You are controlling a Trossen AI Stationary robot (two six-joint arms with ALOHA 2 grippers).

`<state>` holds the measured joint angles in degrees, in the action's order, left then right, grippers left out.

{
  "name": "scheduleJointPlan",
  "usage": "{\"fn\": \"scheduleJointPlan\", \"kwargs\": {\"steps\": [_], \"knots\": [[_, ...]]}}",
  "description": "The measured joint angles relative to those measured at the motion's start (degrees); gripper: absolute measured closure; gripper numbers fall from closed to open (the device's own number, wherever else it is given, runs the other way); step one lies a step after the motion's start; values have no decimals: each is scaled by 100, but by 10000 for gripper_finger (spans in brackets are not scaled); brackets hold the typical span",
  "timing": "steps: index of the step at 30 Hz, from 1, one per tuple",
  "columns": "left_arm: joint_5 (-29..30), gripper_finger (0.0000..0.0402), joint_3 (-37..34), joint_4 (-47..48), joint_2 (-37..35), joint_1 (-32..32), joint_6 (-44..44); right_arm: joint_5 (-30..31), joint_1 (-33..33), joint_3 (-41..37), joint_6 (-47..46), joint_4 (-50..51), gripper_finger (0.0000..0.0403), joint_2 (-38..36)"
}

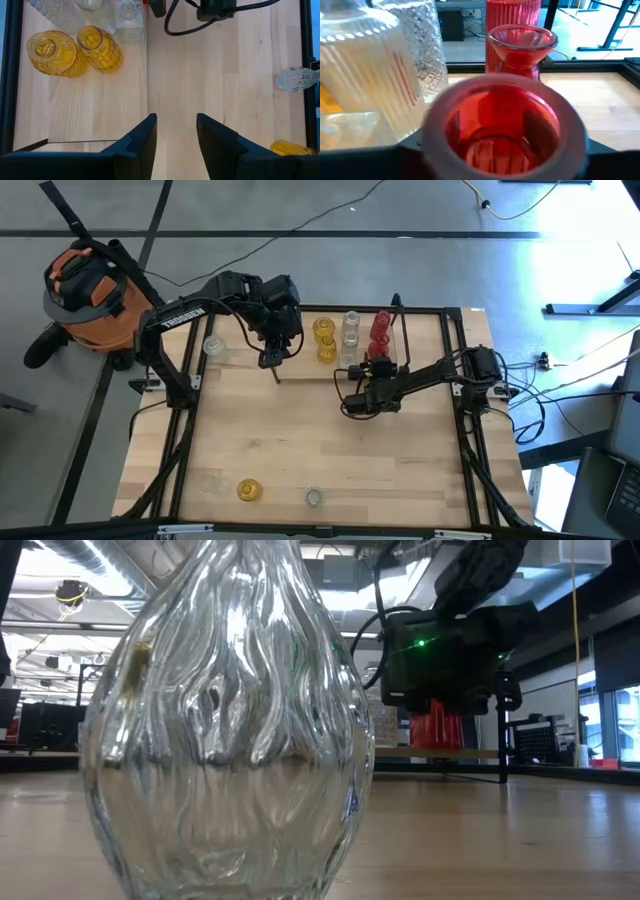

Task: Sort vases onto shelf
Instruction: Put the red vase on the shelf aligned with the other red vases

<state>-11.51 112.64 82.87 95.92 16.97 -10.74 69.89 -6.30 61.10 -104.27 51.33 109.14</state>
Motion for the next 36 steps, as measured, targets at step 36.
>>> {"fn": "scheduleJointPlan", "kwargs": {"steps": [36], "knots": [[39, 270, -2, 4, -8, 250, -291, -636, -1470, 2231, -682, 3681, 314, -1903]]}}
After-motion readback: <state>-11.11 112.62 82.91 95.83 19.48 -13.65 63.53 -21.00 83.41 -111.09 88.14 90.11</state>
